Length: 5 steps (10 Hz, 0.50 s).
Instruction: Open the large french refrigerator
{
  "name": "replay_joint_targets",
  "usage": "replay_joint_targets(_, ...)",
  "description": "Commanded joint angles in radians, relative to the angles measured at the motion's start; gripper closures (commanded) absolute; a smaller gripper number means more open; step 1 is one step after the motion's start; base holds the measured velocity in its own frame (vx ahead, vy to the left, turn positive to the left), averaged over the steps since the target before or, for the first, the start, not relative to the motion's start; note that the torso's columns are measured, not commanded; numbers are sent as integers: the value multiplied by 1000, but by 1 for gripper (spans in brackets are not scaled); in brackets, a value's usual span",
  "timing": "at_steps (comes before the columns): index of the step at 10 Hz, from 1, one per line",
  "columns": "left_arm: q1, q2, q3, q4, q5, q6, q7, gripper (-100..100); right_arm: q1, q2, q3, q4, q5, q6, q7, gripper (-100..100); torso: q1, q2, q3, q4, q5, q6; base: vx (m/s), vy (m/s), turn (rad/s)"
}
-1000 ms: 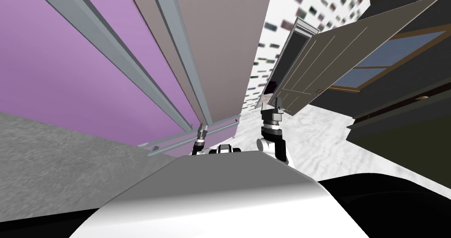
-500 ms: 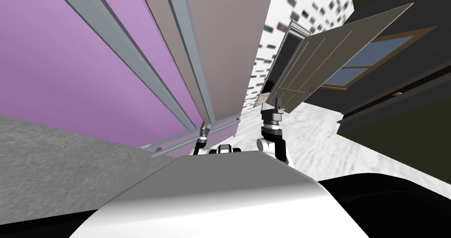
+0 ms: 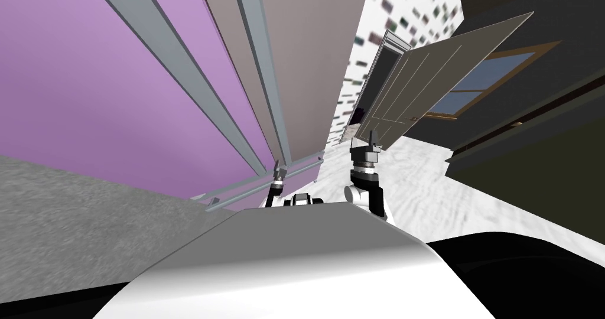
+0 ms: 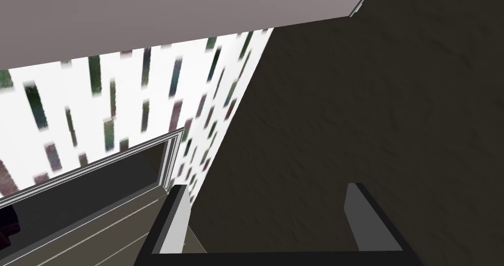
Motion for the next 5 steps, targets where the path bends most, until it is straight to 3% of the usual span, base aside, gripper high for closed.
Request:
replay_joint_targets(1,-8,-69,-9,4,5,6,12,-100,0,0,0,0,0,0,0,0,1,0,0,0,0,0,-12,29,-20)
replay_joint_targets(3,-9,-107,-11,2,7,10,16,-100,0,0,0,0,0,0,0,0,1,1,0,0,0,0,-7,14,-15)
replay_joint_targets(5,-26,-102,-7,-10,10,38,11,-100,0,0,0,0,0,0,0,0,1,0,0,0,0,0,6,0,12)
